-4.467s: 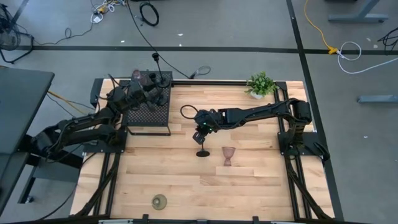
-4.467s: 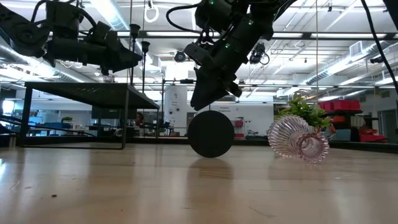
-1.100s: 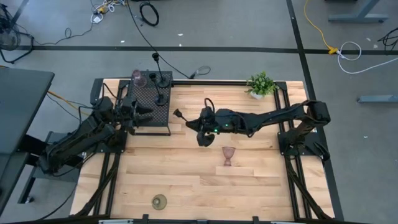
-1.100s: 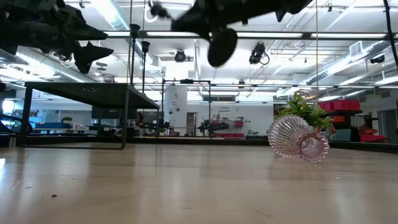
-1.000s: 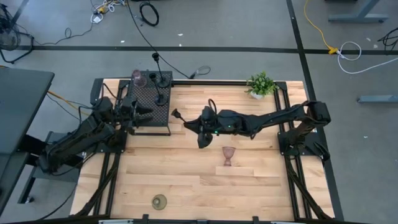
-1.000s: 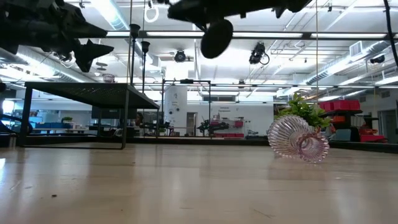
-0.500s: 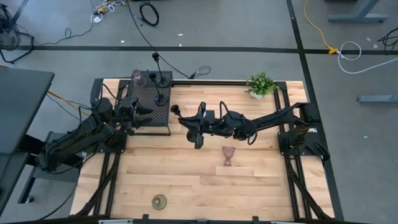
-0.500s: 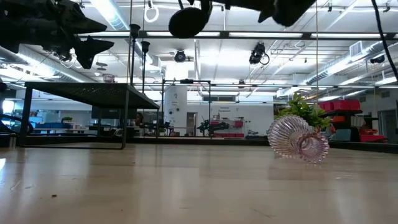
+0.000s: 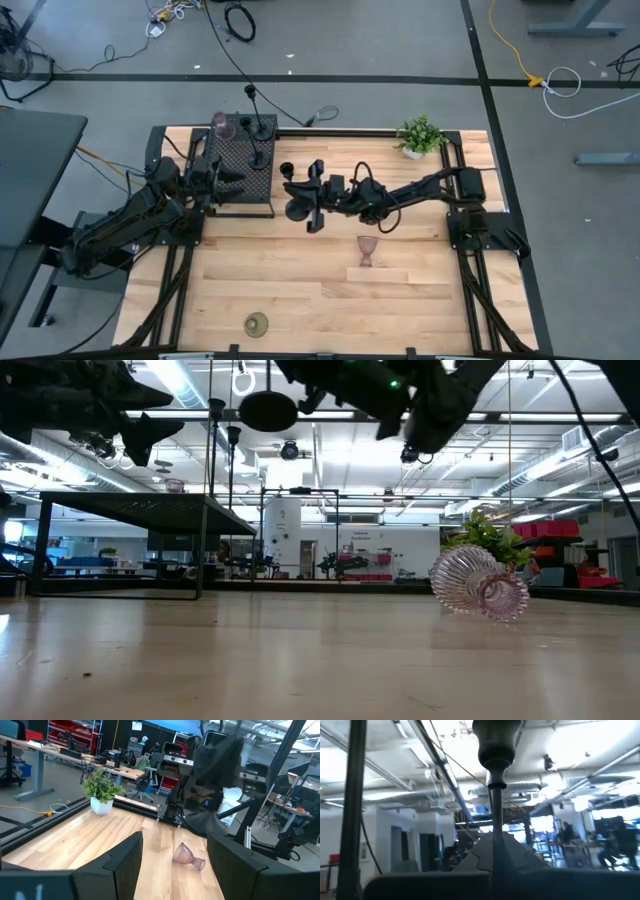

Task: Pick & Place candle stick holders
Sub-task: Align the right black candle holder with the other black candle holder on the shelf

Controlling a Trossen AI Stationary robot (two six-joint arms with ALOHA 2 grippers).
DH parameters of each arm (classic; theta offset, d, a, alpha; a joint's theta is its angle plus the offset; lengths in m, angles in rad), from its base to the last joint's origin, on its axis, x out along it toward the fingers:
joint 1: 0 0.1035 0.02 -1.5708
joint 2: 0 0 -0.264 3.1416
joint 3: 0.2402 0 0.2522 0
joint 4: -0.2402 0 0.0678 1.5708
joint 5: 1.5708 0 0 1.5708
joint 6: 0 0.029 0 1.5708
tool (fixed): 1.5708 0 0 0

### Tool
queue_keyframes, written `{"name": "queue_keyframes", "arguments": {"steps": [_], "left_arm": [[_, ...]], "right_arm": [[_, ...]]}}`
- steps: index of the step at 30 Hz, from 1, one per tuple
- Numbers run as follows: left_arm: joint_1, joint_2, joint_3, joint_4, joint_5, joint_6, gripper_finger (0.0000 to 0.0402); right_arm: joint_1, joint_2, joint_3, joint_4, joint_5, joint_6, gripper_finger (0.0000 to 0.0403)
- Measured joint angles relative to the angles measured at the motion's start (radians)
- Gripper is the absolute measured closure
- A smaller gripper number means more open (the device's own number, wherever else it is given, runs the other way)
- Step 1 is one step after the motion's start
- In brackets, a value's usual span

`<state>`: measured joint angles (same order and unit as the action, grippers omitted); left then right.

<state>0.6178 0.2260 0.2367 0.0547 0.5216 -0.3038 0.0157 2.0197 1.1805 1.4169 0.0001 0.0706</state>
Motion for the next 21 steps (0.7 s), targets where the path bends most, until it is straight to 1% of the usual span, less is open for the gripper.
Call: {"name": "queue_keyframes", "arguments": {"steps": [3, 7, 10, 15, 21], "left_arm": [[0.000, 0.000, 0.000, 0.000, -0.008, 0.000, 0.0177], [0.000, 0.000, 0.000, 0.000, -0.012, 0.000, 0.0177], [0.000, 0.000, 0.000, 0.001, -0.012, 0.001, 0.0177], [0.000, 0.000, 0.000, 0.003, -0.012, 0.000, 0.0177], [0.000, 0.000, 0.000, 0.003, -0.012, 0.001, 0.0177]], "right_arm": [[-0.005, 0.062, 0.097, -0.002, -0.052, 0.001, 0.0402], [-0.016, 0.137, 0.231, -0.078, -0.115, -0.025, 0.0402], [-0.026, 0.171, 0.303, -0.115, -0.155, -0.027, 0.0402], [-0.045, 0.218, 0.362, -0.083, -0.175, -0.023, 0.0402], [-0.072, 0.219, 0.364, -0.085, -0.158, -0.004, 0.0402]]}}
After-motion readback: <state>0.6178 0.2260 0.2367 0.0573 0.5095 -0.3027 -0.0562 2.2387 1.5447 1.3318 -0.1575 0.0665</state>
